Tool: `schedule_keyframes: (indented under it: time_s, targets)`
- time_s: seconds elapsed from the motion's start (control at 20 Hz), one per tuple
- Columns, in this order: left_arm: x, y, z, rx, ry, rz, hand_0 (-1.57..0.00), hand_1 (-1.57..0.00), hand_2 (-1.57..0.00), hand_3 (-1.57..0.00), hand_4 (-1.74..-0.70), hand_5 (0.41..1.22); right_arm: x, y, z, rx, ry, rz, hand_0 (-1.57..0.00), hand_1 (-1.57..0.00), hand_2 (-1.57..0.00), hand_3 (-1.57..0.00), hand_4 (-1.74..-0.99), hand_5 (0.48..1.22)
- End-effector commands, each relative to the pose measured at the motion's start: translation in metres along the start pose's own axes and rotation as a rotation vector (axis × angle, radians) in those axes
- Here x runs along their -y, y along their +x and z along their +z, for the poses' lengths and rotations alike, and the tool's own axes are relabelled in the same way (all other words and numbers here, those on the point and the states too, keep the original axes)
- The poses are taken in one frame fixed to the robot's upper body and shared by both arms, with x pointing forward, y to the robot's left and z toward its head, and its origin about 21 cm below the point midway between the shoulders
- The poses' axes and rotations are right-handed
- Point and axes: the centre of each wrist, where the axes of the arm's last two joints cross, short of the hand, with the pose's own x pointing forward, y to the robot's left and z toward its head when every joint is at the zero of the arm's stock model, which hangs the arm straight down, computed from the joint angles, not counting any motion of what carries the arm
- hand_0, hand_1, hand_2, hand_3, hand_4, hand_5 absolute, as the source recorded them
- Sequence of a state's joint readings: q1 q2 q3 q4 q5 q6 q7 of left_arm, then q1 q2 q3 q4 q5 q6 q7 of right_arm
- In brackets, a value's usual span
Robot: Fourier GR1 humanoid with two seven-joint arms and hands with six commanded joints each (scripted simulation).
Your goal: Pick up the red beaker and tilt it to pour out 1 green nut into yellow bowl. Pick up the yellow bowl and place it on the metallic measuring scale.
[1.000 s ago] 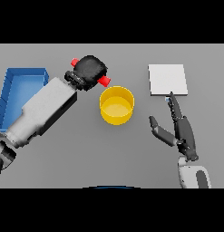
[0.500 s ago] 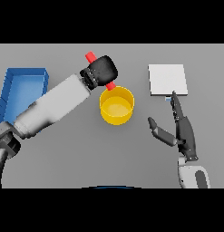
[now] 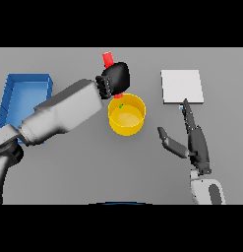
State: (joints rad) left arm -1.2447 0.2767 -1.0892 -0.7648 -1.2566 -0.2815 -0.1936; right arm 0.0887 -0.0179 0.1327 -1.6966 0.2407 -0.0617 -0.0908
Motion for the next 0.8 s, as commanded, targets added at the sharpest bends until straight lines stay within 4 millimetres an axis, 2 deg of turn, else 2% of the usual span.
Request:
schedule_keyframes:
  time_s: [0.0, 0.1, 0.3, 0.4, 0.5, 0.65, 0.75]
  targets:
    - [0.0, 0.001, -0.001, 0.002, -0.01, -0.023, -1.57, -1.57, -1.57, -1.57, -1.73, 1.221, 0.003, 0.002, 0.001, 0.012, -0.003, -0.004, 0.0, 0.0, 0.0, 0.0, -1.136, 0.579]
    - [-0.01, 0.001, -0.004, -0.014, -0.007, -0.099, -1.57, -1.57, -1.57, -1.57, -1.73, 1.221, 0.001, 0.002, 0.001, 0.019, -0.007, -0.006, 0.0, 0.0, 0.0, 0.0, -1.133, 0.579]
    - [-0.035, -0.017, 0.001, -0.018, 0.008, -0.234, -1.57, -1.57, -1.57, -1.57, -1.73, 1.221, 0.002, 0.003, 0.004, 0.017, -0.024, 0.002, 0.0, 0.0, 0.0, 0.0, -1.138, 0.572]
    - [-0.056, -0.049, 0.011, -0.067, 0.007, -0.3, -1.57, -1.57, -1.57, -1.57, -1.73, 1.221, 0.001, 0.006, 0.002, 0.018, -0.012, -0.009, 0.0, 0.0, 0.0, 0.0, -1.138, 0.565]
    - [-0.07, -0.082, 0.024, -0.133, 0.014, -0.268, -1.57, -1.57, -1.57, -1.57, -1.73, 1.221, -0.001, 0.003, -0.002, 0.005, -0.012, 0.011, 0.0, 0.0, 0.0, 0.0, -1.133, 0.557]
    - [-0.066, -0.138, 0.054, -0.289, 0.054, -0.155, -1.57, -1.57, -1.57, -1.57, -1.72, 1.221, 0.0, 0.002, -0.003, 0.027, 0.005, -0.01, 0.0, 0.0, 0.0, 0.0, -1.128, 0.554]
    - [-0.061, -0.172, 0.073, -0.417, 0.051, 0.001, -1.57, -1.57, -1.57, -1.57, -1.73, 1.221, 0.001, 0.003, -0.002, 0.036, 0.019, -0.034, 0.0, 0.0, 0.0, 0.0, -1.105, 0.559]
